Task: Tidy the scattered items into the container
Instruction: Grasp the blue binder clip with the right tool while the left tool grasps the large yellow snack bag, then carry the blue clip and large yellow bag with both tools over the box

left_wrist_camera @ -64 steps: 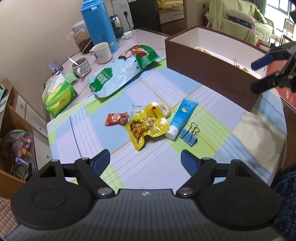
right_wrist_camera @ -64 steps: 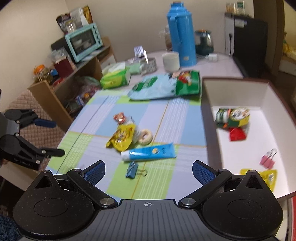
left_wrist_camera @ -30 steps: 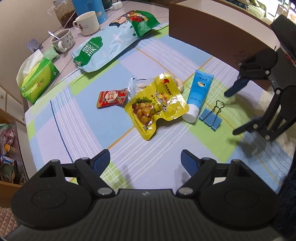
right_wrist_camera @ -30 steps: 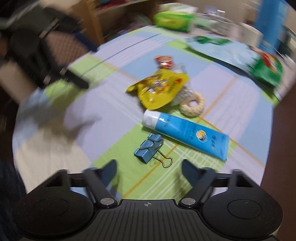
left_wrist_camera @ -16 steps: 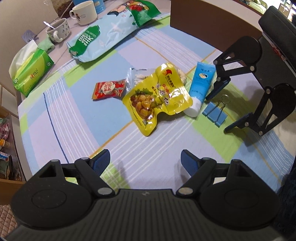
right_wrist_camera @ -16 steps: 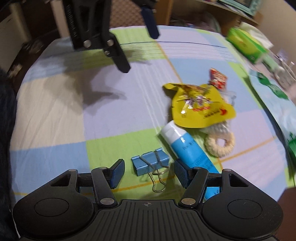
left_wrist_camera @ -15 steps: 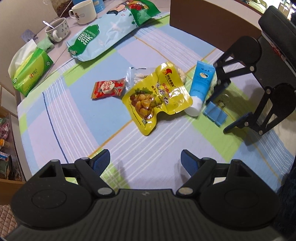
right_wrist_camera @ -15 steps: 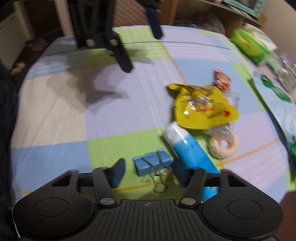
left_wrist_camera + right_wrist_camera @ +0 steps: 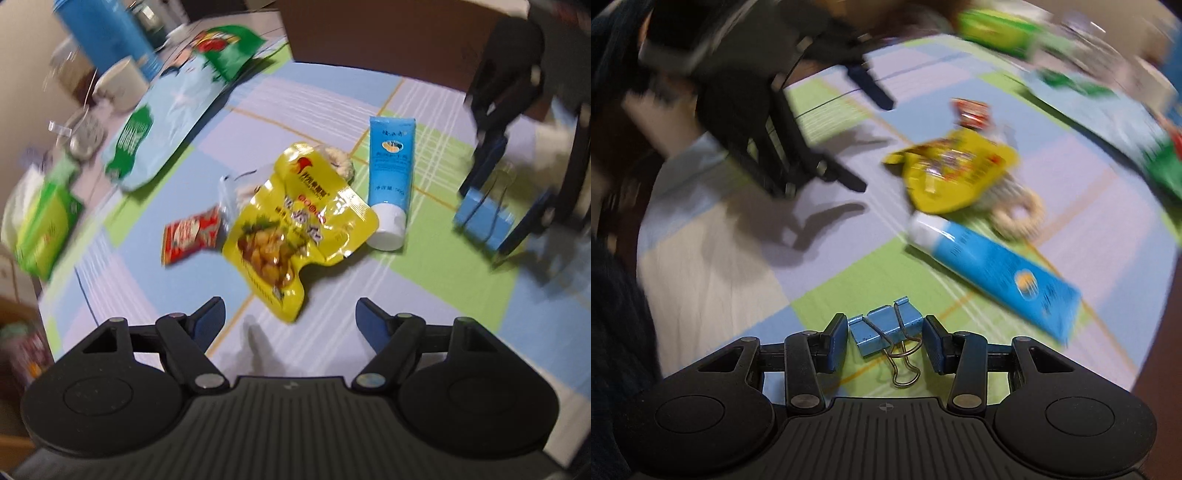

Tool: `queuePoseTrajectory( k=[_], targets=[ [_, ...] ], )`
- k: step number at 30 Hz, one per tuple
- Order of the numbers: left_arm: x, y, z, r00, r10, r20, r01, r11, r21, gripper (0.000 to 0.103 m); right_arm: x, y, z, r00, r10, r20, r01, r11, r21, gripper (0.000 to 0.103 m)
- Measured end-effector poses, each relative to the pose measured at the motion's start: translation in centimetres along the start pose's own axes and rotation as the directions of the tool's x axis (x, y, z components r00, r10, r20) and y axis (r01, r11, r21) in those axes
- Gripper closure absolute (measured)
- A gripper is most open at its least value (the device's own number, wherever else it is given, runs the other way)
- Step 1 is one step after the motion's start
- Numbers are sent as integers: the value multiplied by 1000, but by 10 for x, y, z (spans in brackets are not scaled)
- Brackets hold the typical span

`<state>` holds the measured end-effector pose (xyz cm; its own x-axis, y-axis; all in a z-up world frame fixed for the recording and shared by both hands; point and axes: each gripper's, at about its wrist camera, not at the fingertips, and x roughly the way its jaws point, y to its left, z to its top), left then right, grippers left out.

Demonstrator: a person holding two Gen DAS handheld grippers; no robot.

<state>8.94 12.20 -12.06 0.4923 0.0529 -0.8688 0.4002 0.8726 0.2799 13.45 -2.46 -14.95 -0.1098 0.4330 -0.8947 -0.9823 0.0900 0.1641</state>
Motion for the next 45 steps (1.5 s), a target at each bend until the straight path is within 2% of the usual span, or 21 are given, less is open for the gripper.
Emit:
queuePoseTrajectory(
  k=[5,8,12,15,19,27,33,45],
  targets=[
    [16,-11,4,998,32,63,-40,992,119,25,-20,-13,-5,998,-15,54,6,985,172,59],
    [20,-9,5,996,23,85,-34,991,132,28,-30,-17,-7,997,-22,74,5,974,225,59],
    [24,-5,7,994,5,110,-20,990,136,50,-39,-17,-11,995,-23,98,-4,964,267,59],
    [25,-1,8,992,-6,124,-11,990,138,74,-45,-14,-15,993,-27,116,-7,959,284,59],
    [10,9,8,992,-10,124,-3,995,100,87,-52,-11,-19,990,-42,132,1,954,298,59],
    [-36,20,1,992,-27,123,27,1000,8,88,-72,-1,-25,981,-73,178,13,949,316,59],
    [-72,15,-1,988,-19,152,25,999,-40,88,-98,10,-31,967,-102,235,21,946,325,59],
    [-127,-9,26,974,-11,226,10,1000,3,88,-171,13,-63,923,-214,321,67,908,413,59]
  ],
)
